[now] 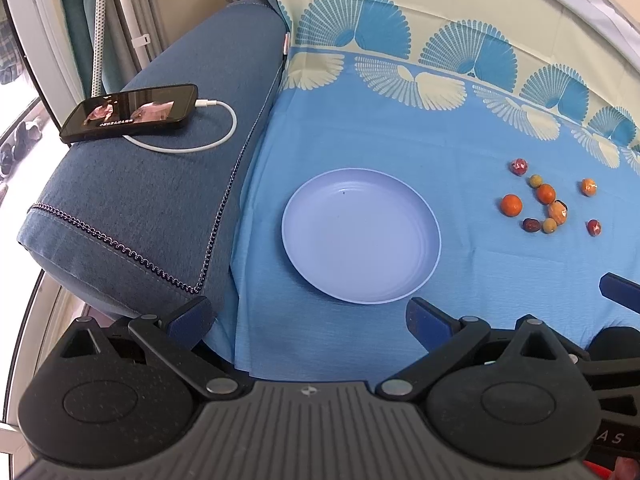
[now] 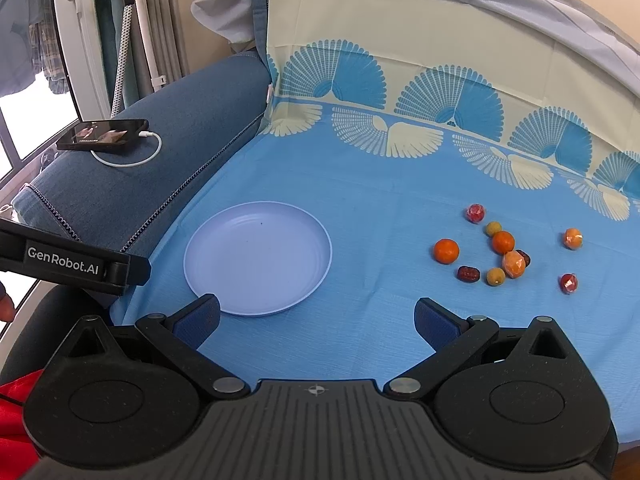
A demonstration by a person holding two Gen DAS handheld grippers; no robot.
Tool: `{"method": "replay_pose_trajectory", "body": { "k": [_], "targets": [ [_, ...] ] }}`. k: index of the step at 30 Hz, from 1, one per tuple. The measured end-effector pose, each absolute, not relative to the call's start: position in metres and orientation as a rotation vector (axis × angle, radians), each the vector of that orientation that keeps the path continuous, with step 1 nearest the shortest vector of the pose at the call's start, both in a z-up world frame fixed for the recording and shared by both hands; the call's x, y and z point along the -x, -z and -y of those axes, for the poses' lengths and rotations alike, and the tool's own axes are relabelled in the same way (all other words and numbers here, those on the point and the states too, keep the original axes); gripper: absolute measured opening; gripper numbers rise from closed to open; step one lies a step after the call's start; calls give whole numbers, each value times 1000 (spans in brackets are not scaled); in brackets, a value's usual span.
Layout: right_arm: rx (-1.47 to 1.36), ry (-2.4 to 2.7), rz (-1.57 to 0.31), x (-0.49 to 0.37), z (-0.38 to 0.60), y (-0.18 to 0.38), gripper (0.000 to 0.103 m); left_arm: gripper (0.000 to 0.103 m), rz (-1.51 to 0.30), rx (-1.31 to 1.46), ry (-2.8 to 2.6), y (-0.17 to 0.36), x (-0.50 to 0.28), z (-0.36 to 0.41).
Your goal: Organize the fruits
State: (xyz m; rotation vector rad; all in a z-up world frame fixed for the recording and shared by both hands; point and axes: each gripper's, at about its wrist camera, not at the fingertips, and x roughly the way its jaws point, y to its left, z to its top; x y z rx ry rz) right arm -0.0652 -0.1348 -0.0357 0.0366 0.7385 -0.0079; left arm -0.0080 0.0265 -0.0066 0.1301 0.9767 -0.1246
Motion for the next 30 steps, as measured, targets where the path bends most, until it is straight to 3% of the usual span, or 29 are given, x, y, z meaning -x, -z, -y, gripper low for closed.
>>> {"method": "replay_pose_trajectory", "body": {
  "k": [30],
  "targets": [
    [-44,19,-745,57,147,46,103,103,-1018,-179,121,17,2,-16]
  ]
}}
